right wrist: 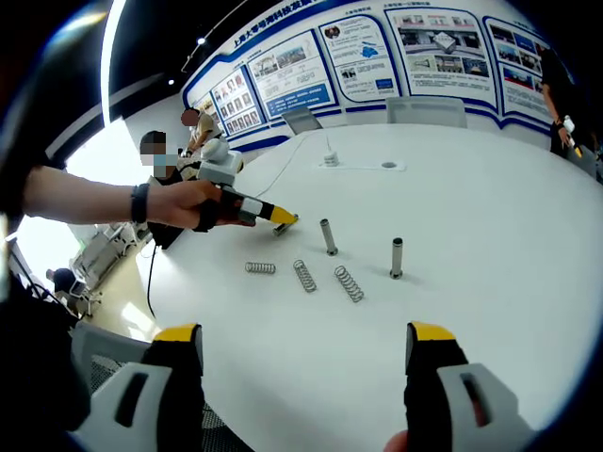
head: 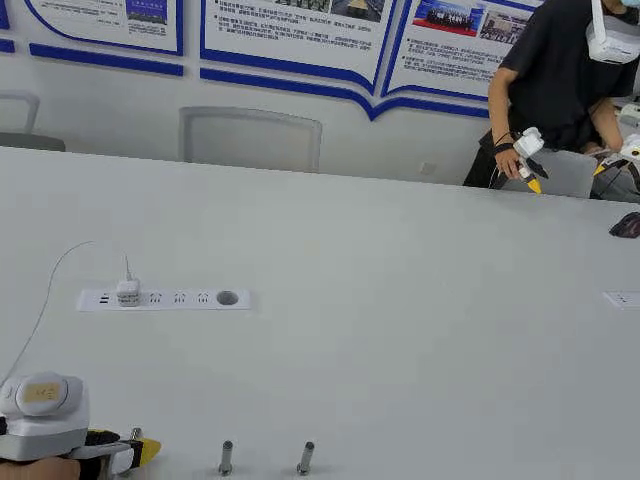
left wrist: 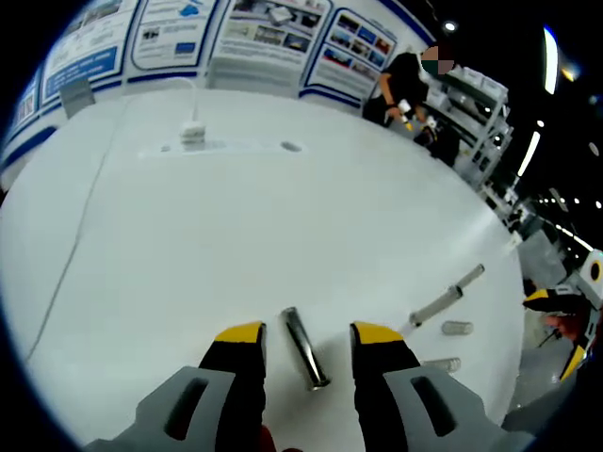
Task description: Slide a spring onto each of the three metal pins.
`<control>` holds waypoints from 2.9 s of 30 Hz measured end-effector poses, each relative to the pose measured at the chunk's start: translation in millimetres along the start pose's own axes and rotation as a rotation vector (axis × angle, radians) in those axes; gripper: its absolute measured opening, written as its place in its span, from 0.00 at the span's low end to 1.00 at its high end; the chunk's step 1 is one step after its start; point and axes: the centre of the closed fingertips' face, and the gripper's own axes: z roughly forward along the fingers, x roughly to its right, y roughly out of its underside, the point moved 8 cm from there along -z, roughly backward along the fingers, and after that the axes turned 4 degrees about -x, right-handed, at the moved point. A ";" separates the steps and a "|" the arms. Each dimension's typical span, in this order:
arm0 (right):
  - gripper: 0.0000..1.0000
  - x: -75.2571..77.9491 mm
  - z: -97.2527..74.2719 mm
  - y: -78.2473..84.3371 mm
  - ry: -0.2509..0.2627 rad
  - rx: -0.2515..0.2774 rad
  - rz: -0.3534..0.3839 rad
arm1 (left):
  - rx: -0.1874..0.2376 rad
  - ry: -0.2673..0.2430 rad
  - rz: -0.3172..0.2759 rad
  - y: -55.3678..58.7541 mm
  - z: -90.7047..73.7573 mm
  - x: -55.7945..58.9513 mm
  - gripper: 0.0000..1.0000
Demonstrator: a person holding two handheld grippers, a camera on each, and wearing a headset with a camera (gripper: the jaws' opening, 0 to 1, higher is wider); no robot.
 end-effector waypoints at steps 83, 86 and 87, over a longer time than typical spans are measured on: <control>0.89 -4.8 5.3 -0.3 -0.029 0.007 0.004 | -0.014 -0.222 0.170 12.8 -51.6 18.8 0.07; 0.89 -4.5 5.2 -0.2 -0.029 0.007 0.004 | -0.014 -0.220 0.175 13.5 -51.2 21.4 0.07; 0.89 -4.4 5.2 -0.1 -0.029 0.007 0.005 | -0.014 -0.219 0.177 13.6 -51.1 22.1 0.07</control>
